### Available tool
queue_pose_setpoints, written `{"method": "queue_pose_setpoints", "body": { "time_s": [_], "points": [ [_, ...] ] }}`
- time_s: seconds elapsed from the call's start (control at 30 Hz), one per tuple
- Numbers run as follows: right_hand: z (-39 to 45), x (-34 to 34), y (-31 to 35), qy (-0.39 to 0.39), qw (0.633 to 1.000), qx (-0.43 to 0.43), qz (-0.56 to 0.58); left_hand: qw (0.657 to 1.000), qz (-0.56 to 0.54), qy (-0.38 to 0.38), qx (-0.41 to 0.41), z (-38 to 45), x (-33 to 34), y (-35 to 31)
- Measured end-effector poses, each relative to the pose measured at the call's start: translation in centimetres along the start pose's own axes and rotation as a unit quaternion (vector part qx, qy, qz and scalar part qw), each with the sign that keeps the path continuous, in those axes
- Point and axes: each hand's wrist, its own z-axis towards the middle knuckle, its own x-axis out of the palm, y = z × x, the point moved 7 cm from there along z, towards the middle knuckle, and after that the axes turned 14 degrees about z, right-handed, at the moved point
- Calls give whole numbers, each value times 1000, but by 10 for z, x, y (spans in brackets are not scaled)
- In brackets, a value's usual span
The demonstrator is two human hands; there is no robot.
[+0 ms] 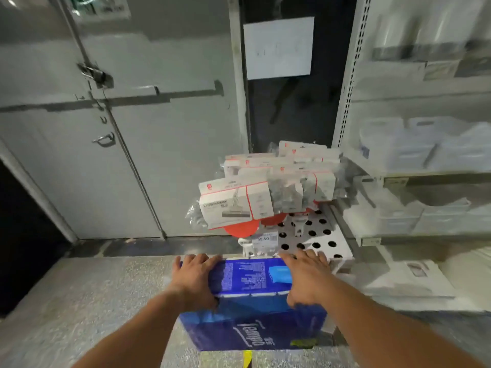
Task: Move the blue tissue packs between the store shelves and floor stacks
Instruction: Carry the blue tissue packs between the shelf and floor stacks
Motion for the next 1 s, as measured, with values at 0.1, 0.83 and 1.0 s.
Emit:
{"method": "queue_pose_setpoints", "body": {
  "time_s": [0.1,0.83,1.0],
  "points": [
    [-16,-100,37,-14,1000,-26,2,1000,-1,-13,-22,-19,-100,28],
    [-80,-323,197,-115,969,-220,-9,972,-48,-171,-155,-168,-330,128],
    [-60,-305,268,-109,960,-258,-3,966,-40,-157,-200,-197,-313,191]
  ]
}}
